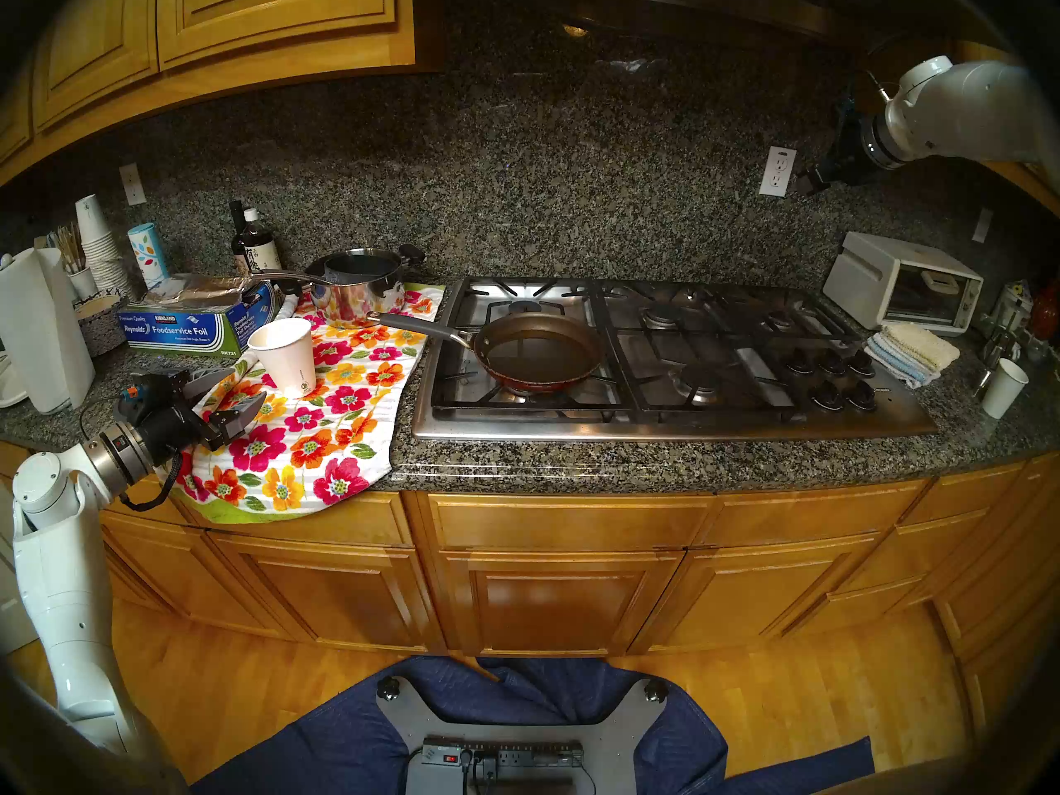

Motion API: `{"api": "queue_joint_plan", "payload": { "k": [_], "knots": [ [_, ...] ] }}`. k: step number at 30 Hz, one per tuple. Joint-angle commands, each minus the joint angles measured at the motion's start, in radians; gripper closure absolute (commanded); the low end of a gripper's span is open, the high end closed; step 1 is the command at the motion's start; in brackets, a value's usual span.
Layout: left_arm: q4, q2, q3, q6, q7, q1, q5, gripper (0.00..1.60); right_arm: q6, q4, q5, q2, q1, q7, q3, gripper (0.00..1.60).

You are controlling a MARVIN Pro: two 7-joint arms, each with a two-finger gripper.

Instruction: Pick up the water cup, pour water into the pot, turn on the stove

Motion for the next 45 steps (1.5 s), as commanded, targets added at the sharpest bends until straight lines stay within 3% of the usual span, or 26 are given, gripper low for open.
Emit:
{"api": "queue_joint_plan", "payload": {
  "k": [1, 24, 45],
  "knots": [
    [-0.024, 0.010, -0.012, 0.000, 0.002, -0.024, -0.013, 0.00, -0.014, -0.010, -0.007, 0.003, 0.075, 0.008, -0.014, 0.00],
    [-0.024, 0.010, -0.012, -0.001, 0.002, -0.024, -0.013, 0.00, -0.029, -0.211, 0.027, -0.015, 0.170, -0.038, -0.052, 0.00],
    [-0.024, 0.010, -0.012, 0.000, 0.002, -0.024, -0.013, 0.00, -0.073, -0.333, 0.040, -0.029, 0.202, -0.097, -0.100, 0.00]
  ]
}}
